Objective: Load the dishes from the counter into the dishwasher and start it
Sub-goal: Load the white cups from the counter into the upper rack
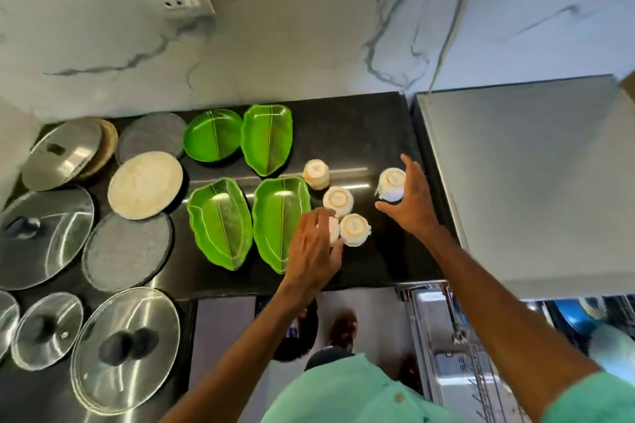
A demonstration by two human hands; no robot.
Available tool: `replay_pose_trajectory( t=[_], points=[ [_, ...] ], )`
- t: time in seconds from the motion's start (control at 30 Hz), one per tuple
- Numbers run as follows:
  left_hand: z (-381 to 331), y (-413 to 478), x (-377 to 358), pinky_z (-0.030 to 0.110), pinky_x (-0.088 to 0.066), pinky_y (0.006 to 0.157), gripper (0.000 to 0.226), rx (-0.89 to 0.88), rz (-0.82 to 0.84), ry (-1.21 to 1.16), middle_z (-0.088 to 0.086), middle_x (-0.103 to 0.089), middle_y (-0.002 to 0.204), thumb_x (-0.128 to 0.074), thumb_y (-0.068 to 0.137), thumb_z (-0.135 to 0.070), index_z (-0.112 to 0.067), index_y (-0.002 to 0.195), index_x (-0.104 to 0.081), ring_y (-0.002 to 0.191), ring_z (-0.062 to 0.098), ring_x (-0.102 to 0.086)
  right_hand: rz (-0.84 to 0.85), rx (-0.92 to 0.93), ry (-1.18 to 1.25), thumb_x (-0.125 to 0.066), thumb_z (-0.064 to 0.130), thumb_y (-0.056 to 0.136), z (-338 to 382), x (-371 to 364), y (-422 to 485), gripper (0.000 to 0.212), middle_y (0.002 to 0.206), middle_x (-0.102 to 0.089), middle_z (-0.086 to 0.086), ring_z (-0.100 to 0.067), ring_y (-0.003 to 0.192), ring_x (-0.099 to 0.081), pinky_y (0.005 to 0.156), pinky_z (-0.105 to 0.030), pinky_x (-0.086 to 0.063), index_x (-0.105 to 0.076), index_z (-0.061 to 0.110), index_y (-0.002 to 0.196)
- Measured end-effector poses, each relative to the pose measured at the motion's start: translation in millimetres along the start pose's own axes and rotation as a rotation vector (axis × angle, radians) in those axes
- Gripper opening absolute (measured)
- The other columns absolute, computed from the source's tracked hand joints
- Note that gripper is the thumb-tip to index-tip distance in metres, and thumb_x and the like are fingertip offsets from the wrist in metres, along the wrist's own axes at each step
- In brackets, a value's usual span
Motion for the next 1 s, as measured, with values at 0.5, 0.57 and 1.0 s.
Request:
replay_pose_trajectory(
  t=[0.5,0.57,1.0],
  points=[
    [36.1,89.2,-97.4,0.041,-0.051,0.089,0.078,0.388,0.388,0.402,0.016,-0.059,0.131,-0.063,0.088,-0.051,-0.005,0.145,-0.036,0.113,0.035,-0.064,-0.220,-0.053,0.053,-0.090,0.024,0.071,-21.8,65.2,-59.2,0.061,0.122,-0.058,0.001,-0.009,0.107,-0.053,0.085,-0.001,-0.037,-0.059,0.029,0.124],
    [35.5,91.8,-94.4,0.042,-0.051,0.088,0.070,0.375,0.362,0.330,0.016,-0.063,0.125,-0.065,0.085,-0.047,-0.006,0.137,-0.044,0.110,0.038,-0.065,-0.298,-0.085,0.076,-0.091,0.025,0.070,-32.0,90.9,-92.0,0.062,0.123,-0.060,0.003,-0.010,0.109,-0.055,0.087,0.000,-0.039,-0.059,0.028,0.124],
    [-108.9,41.5,-49.9,0.039,-0.053,0.077,0.041,0.340,0.212,-0.456,0.003,-0.070,0.102,-0.060,0.086,-0.055,-0.024,0.112,-0.060,0.089,0.021,-0.062,-0.606,-0.463,0.470,-0.092,0.044,0.064,-143.9,155.3,-283.2,0.073,0.123,-0.061,0.003,-0.018,0.103,-0.067,0.072,-0.029,-0.062,-0.055,0.027,0.125]
  ],
)
Point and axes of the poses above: each hand's wrist, its own y-axis towards the middle knuckle, its own x-axis out of the back of the hand, z = x × y, the point moved 10 cm from there along y, towards the middle knuckle
